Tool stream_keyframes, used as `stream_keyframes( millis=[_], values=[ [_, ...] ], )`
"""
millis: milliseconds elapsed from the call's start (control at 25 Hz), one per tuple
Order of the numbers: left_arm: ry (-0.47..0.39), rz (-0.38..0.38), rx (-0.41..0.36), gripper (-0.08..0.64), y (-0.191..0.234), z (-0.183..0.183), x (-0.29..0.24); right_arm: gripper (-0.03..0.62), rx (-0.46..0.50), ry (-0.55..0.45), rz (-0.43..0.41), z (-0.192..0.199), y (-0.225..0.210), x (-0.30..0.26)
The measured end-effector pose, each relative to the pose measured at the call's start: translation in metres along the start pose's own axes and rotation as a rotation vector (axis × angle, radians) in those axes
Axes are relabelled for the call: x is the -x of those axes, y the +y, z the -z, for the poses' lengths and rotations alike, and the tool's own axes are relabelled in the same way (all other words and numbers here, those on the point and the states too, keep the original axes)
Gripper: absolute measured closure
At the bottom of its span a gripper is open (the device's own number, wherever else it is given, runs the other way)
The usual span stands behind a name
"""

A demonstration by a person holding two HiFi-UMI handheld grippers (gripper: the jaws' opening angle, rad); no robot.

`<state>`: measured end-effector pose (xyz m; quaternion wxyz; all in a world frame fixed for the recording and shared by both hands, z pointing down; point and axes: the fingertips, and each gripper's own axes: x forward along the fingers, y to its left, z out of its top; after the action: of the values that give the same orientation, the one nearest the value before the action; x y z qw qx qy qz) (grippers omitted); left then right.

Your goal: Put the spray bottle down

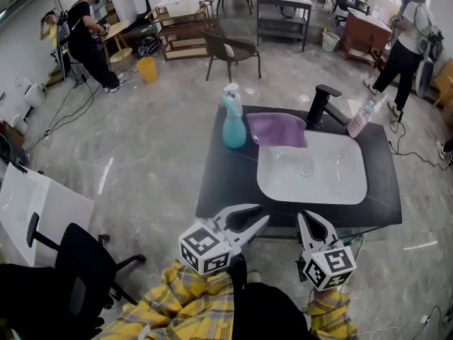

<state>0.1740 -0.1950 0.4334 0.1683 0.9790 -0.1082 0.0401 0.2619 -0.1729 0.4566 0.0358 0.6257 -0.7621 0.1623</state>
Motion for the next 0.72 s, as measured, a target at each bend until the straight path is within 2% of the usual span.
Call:
stream_keyframes(
  millis=[720],
  values=[
    [-0.016, -0.016, -0.013, 0.483, -0.053, 0.019, 0.029, 0.584, -0.031, -0.003, -0.003, 0.023, 0.024, 0.063]
  ],
)
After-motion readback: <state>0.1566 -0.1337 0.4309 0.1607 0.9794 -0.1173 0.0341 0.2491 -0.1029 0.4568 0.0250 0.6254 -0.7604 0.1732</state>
